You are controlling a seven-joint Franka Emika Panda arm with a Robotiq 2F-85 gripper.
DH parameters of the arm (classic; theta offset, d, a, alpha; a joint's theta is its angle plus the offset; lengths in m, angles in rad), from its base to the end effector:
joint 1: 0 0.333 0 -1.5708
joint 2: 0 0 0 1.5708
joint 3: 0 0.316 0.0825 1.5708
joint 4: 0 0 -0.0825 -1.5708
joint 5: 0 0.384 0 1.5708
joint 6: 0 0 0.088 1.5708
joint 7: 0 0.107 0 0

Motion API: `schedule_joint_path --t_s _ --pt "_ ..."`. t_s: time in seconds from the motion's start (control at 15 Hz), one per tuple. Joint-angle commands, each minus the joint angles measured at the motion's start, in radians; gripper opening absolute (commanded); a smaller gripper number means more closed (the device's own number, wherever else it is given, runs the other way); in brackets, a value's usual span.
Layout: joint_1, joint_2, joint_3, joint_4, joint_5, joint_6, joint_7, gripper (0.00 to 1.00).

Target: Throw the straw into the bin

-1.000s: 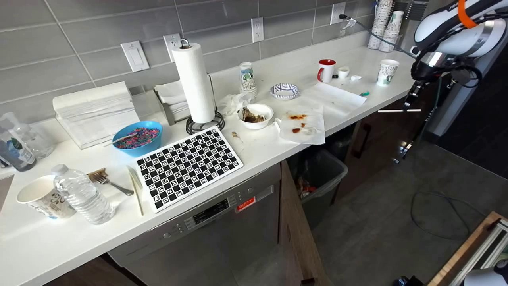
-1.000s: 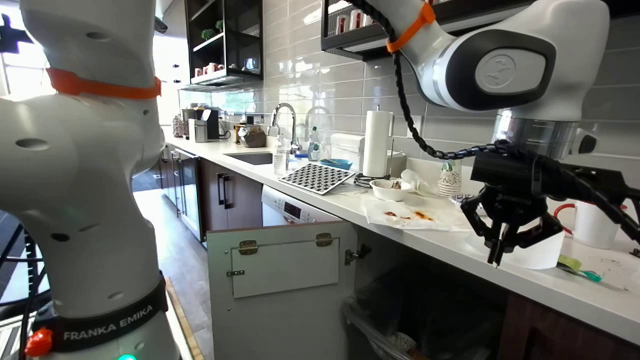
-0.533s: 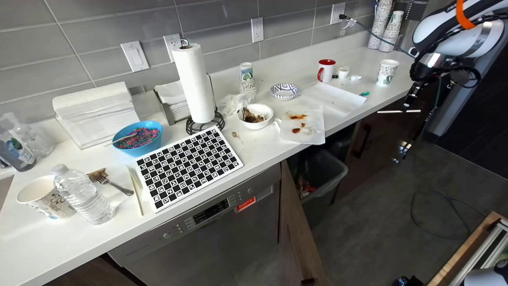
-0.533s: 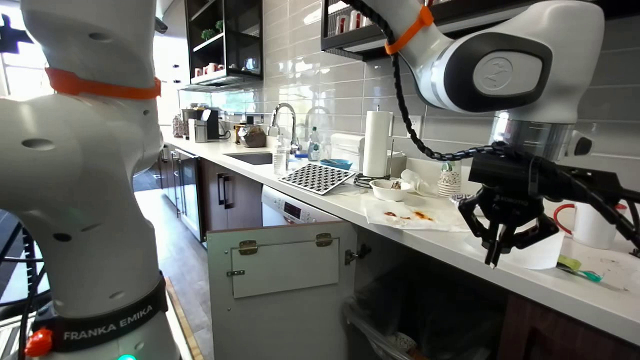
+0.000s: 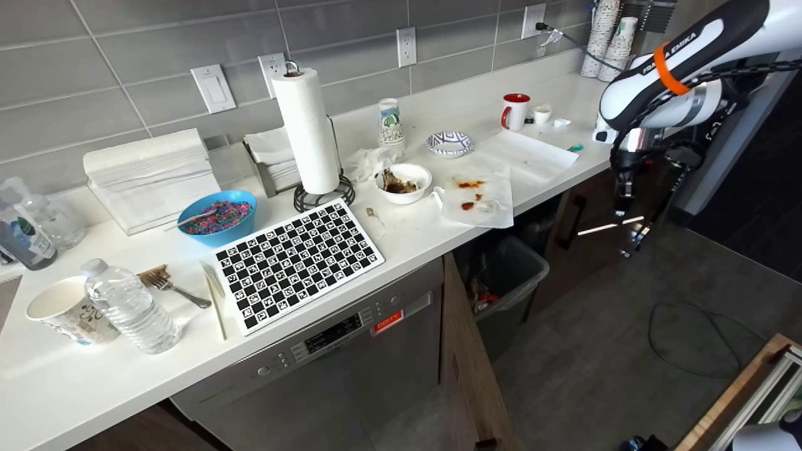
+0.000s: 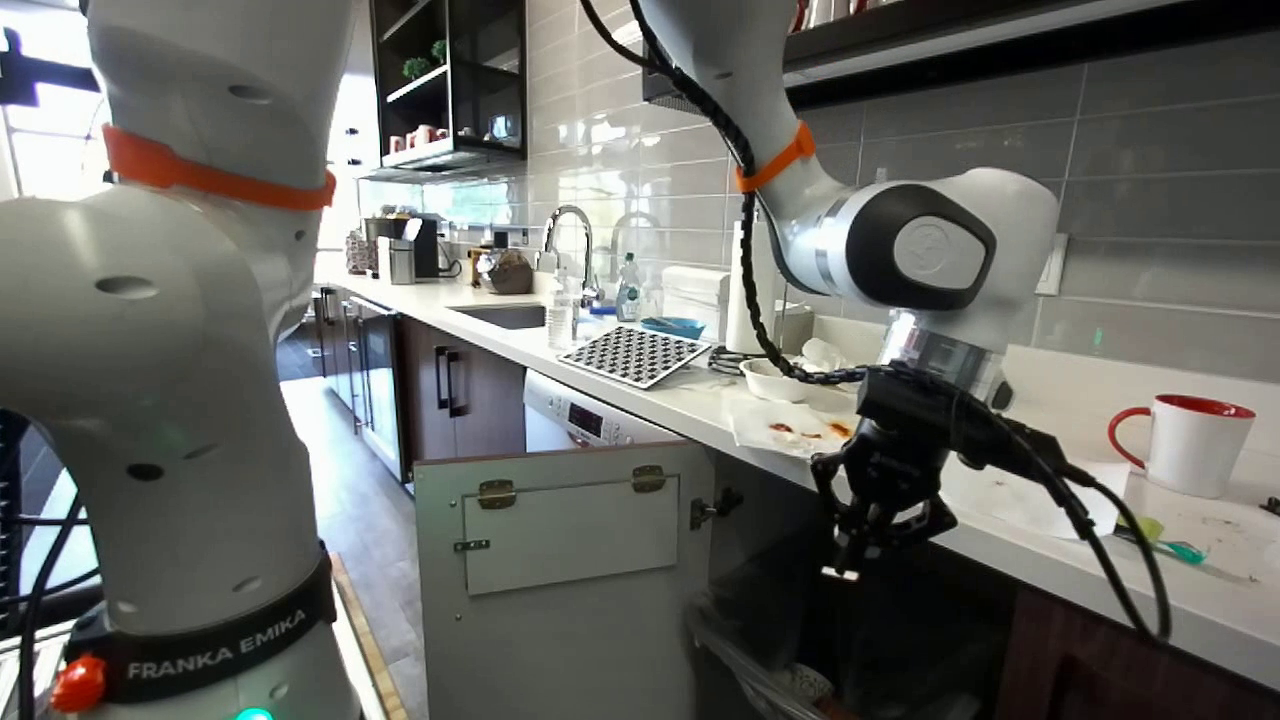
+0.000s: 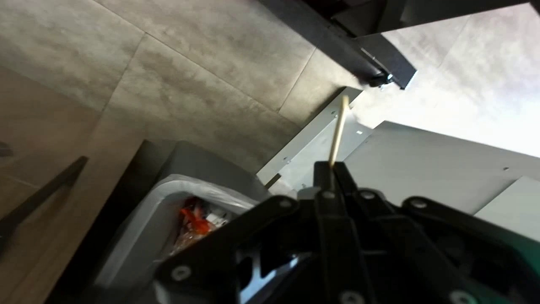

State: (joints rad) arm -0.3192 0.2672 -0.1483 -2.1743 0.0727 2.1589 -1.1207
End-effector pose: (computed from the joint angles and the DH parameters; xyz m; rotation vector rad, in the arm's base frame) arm 0.4729 -0.2360 0.2497 -2.7879 -0.8686 0.2713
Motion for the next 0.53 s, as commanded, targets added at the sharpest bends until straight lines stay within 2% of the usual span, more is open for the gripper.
schedule_joint_path --t_s 0.0,0.2,0.47 --pt "0.022 0.114 0.009 0.057 -0.043 -0.105 -0.006 0.01" --pt "0.025 0.202 0.028 0.098 -0.031 -0.145 0.006 0.01" --pt "0.008 0.322 0.066 0.169 0.052 -0.079 0.06 0.01"
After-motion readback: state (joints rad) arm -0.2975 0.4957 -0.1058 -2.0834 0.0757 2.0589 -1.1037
